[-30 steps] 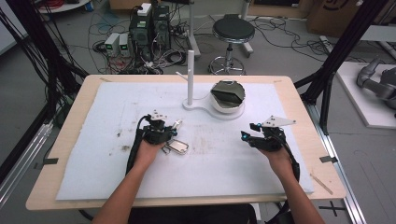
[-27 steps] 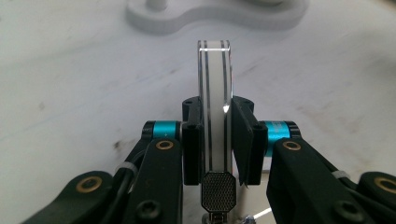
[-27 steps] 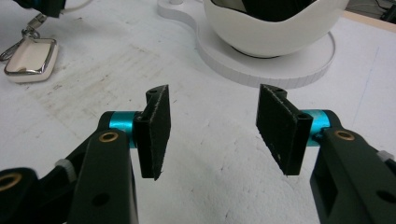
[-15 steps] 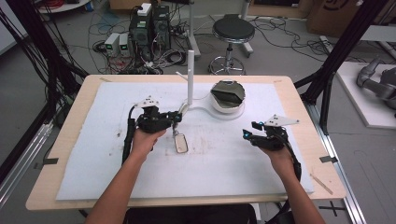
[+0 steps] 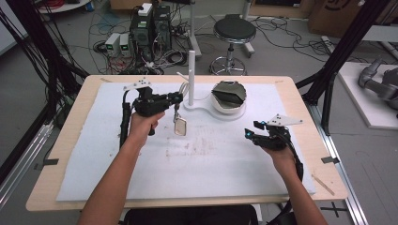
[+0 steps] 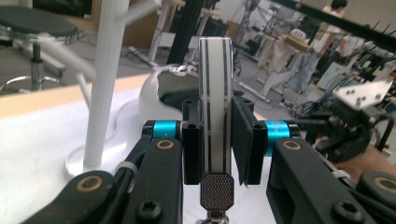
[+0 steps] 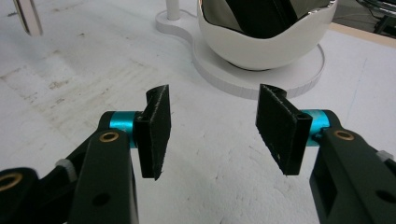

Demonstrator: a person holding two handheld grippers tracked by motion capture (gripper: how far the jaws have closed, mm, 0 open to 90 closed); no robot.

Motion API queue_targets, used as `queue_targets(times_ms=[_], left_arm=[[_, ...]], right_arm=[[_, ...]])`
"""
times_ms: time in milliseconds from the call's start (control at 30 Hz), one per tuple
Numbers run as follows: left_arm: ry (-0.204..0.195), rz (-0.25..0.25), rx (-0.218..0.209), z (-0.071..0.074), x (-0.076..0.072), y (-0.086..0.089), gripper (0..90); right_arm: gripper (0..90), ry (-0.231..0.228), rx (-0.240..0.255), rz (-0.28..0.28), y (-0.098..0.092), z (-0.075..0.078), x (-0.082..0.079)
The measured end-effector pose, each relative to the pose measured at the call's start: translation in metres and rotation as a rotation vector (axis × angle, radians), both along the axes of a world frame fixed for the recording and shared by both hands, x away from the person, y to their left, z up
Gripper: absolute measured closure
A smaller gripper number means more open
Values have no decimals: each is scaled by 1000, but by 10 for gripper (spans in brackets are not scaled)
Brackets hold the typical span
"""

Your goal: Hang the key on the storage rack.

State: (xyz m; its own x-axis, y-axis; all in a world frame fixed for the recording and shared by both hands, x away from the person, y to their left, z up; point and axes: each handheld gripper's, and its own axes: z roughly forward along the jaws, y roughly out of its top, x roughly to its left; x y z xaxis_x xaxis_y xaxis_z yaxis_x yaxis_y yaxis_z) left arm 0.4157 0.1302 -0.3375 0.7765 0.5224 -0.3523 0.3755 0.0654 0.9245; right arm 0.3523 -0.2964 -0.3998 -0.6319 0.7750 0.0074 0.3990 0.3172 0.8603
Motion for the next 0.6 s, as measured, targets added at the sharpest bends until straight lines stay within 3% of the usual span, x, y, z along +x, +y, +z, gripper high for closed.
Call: queue_targets(times_ms=[200, 267, 333, 467, 600], left_arm=[[-2, -25, -27, 16, 20, -2, 749], [3, -37, -8, 19, 27, -4, 748], [5, -42, -17, 22, 32, -6, 748], [27, -57, -25, 23, 42, -9, 748], [47, -55, -60, 20, 50, -10, 748]], right_arm=[[462, -3, 12, 3, 1, 3, -1], [462, -4, 13, 5, 1, 3, -1], [463, -6, 15, 7, 1, 3, -1], [465, -5, 11, 8, 0, 3, -1], [466, -6, 10, 9, 0, 3, -2]])
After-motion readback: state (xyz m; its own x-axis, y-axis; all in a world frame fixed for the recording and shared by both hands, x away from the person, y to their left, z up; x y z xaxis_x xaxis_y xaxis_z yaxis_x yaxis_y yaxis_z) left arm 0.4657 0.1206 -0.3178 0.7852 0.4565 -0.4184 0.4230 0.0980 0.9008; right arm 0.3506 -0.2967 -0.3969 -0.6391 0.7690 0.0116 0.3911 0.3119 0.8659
